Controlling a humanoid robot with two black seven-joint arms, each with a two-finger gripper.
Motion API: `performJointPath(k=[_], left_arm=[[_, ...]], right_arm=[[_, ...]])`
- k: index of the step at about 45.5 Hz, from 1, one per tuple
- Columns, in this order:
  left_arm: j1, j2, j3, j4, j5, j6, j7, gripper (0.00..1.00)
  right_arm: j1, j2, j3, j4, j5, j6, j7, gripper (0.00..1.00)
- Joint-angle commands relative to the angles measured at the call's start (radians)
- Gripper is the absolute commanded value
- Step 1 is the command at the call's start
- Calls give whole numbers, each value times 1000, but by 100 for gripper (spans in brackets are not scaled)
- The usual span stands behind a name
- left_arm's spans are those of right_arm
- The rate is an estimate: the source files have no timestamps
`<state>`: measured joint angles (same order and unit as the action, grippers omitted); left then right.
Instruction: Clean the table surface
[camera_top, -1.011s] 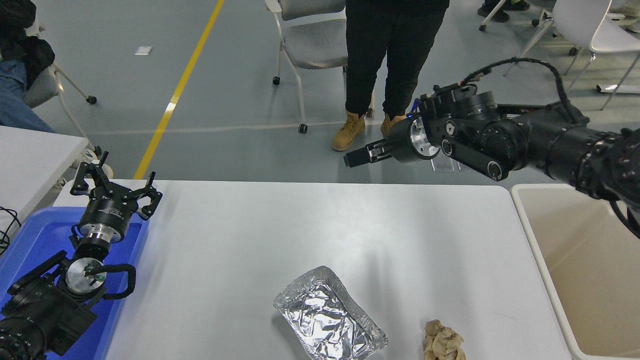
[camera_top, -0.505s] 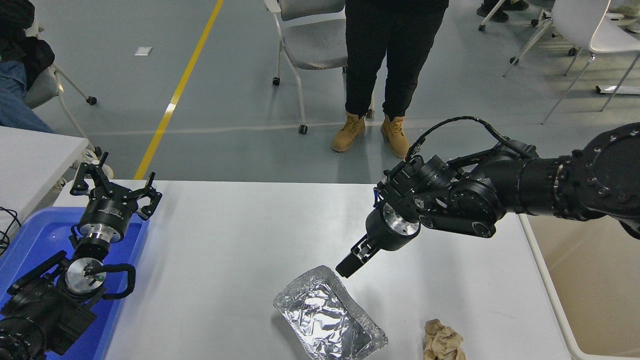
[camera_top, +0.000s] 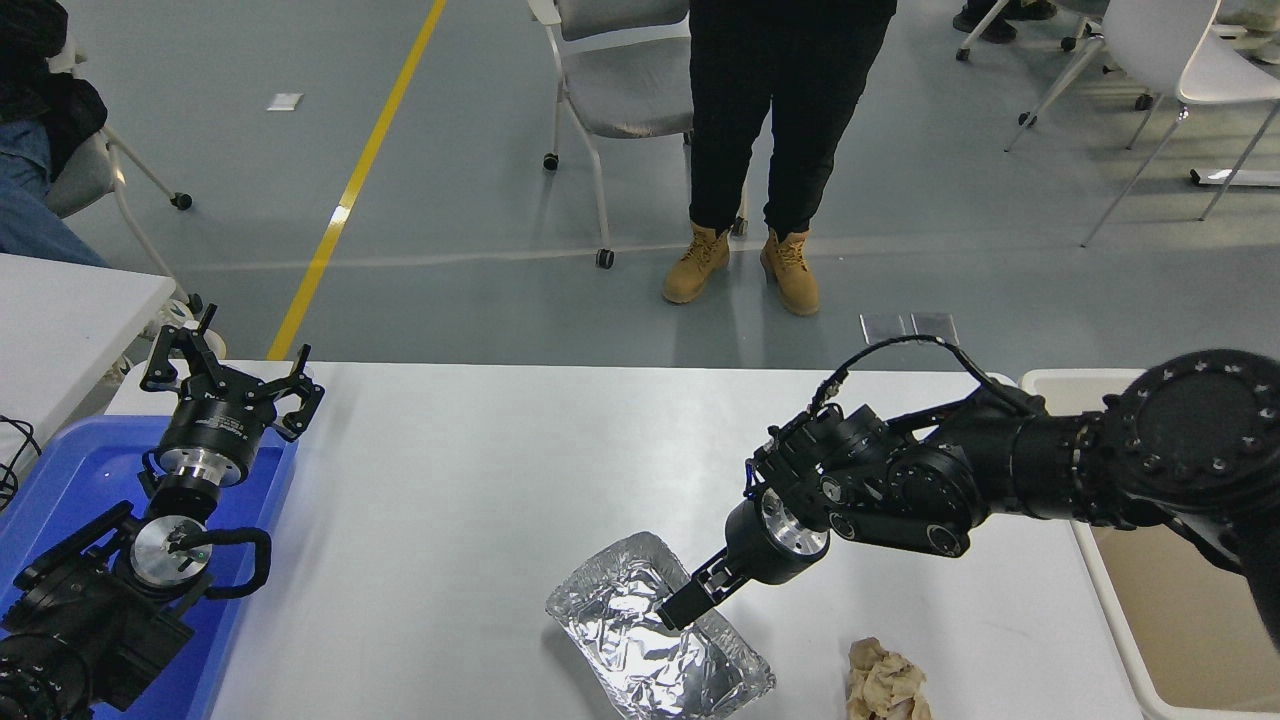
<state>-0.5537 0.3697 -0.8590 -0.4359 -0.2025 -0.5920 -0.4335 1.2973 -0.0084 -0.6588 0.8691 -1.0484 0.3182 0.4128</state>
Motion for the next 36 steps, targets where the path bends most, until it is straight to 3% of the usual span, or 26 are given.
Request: performJointPath(k=[1, 8, 23, 33, 36], left_arm=[[0, 0, 0, 0, 0, 0, 1, 100], [0, 0, 0, 0, 0, 0, -1, 100], [0, 0, 0, -1, 0, 0, -1, 100], [0, 0, 0, 0, 0, 0, -1, 100], [0, 0, 0, -1, 0, 0, 1, 100]], right_arm=[[-87, 1, 18, -55, -1, -71, 0, 91], [-115, 1, 8, -65, -1, -125, 0, 90], [-141, -8, -96, -84, -1, -252, 0, 72], [-162, -10, -107, -81, 1, -264, 1, 72], [-164, -10, -107, -76, 1, -264, 3, 68]])
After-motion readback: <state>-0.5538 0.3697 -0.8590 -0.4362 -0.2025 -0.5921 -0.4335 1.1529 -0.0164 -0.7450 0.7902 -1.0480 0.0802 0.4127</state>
